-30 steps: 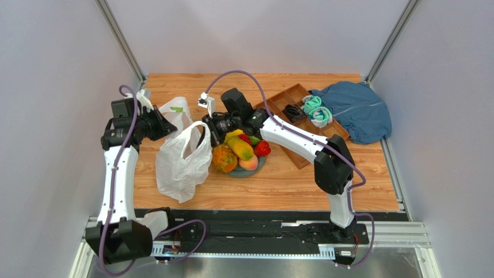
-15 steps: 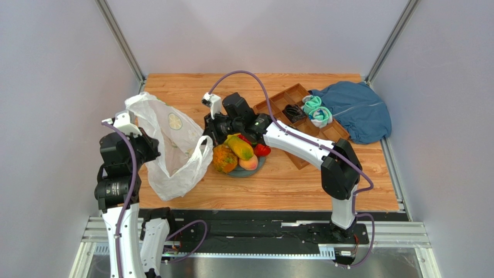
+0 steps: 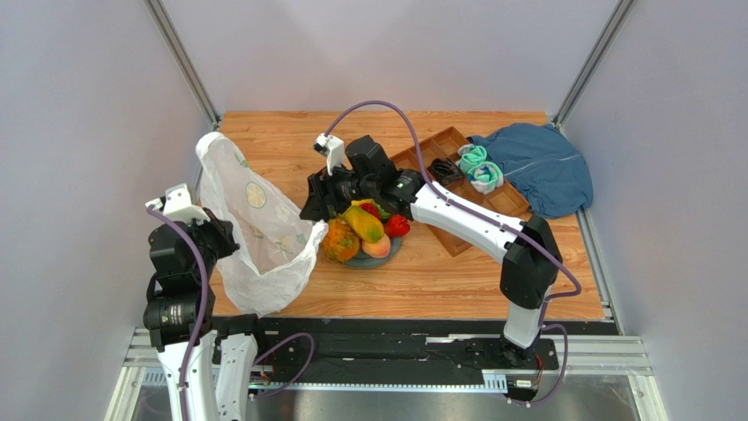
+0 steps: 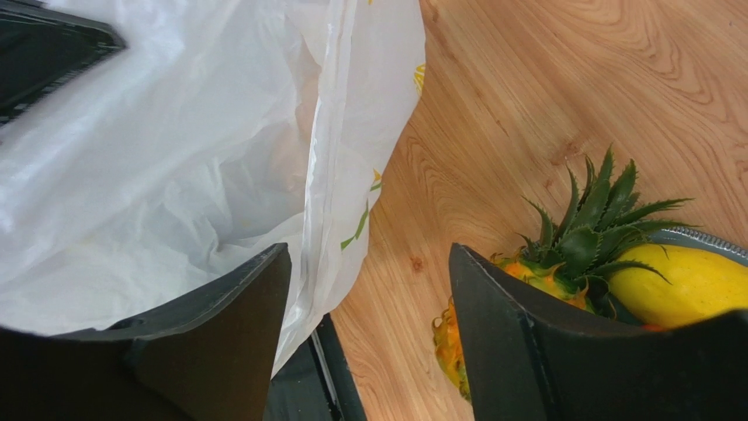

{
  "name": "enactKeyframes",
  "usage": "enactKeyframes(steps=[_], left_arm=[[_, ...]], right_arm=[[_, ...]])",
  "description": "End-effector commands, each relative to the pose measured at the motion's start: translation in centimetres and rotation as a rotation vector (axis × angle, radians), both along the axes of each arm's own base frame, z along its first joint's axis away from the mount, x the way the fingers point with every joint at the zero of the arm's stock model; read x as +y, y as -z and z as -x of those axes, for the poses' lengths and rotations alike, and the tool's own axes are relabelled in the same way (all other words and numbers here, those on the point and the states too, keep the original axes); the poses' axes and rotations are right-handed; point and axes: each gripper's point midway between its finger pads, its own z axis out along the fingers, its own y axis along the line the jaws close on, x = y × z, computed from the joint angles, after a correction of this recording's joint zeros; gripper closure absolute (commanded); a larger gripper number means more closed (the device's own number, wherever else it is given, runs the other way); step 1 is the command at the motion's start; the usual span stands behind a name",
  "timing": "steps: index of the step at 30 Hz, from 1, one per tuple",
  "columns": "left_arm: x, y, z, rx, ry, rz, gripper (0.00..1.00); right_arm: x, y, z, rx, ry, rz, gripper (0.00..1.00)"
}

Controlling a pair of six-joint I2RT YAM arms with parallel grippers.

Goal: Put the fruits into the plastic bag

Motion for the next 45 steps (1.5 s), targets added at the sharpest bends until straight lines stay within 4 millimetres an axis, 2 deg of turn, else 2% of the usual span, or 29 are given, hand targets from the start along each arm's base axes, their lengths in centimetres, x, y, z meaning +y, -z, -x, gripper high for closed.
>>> enactKeyframes(steps=[1, 4, 5, 7, 10, 11, 13, 15, 17, 18, 19, 22, 27, 39, 45], left_arm=[[-0.5, 0.5, -0.3, 0.011, 0.004, 0.046, 1.00], [-0.7, 0.5, -0.2, -0.001, 0.005, 0.059, 1.00], [-0.6, 0.4, -0.1, -0.006, 0.003, 0.059, 1.00], [-0.8, 0.5, 0.0, -0.004, 0.010, 0.060, 1.00], [-1.0, 0.6, 0.0, 0.001, 0.020, 0.068, 1.00], [-0.9, 0.6, 0.0, 0.000, 0.015, 0.069, 1.00], [-1.0, 0.5, 0.0, -0.004, 0.010, 0.087, 1.00], [-1.4, -0.1, 0.0, -0.021, 0.015, 0.116, 1.00], [-1.6, -0.3, 0.0, -0.025, 0.019, 0.134, 1.00], [-1.8, -0.5, 0.0, -0.028, 0.025, 0.137, 1.00], [-1.8, -0.5, 0.0, -0.024, 0.024, 0.143, 1.00], [-2.0, -0.2, 0.1, -0.007, 0.030, 0.153, 1.00], [-2.3, 0.0, 0.4, 0.001, 0.041, 0.163, 1.00], [-3.0, 0.7, 0.2, 0.010, 0.059, 0.206, 1.00], [-3.1, 0.9, 0.2, 0.021, 0.065, 0.212, 1.00]], right_arm=[[-1.9, -4.9, 0.0, -0.062, 0.000, -0.066, 0.24], [-4.0, -5.5, -1.1, -0.077, 0.057, -0.057, 0.16], [-5.4, -5.6, -1.6, -0.088, 0.078, -0.040, 0.15], [-6.9, -5.5, -2.2, -0.127, 0.118, 0.000, 0.14], [-9.7, -4.1, -2.3, -0.204, 0.147, 0.120, 0.14], [-10.6, -2.3, -1.9, -0.189, 0.150, 0.176, 0.14], [-12.1, -1.5, -2.0, -0.214, 0.181, 0.233, 0.14], [-13.5, 0.1, -1.3, -0.196, 0.190, 0.283, 0.13], [-14.1, 0.6, -0.9, -0.196, 0.200, 0.292, 0.13], [-14.5, 1.6, -0.5, -0.186, 0.201, 0.309, 0.13], [-14.7, 1.4, -0.3, -0.196, 0.204, 0.304, 0.13], [-15.0, 2.6, -0.1, -0.214, 0.207, 0.349, 0.14], [-14.3, 3.6, 0.4, -0.234, 0.186, 0.398, 0.14], [-12.3, 5.4, -1.3, -0.291, 0.135, 0.473, 0.14], [-12.1, 6.1, -2.1, -0.302, 0.124, 0.523, 0.14]])
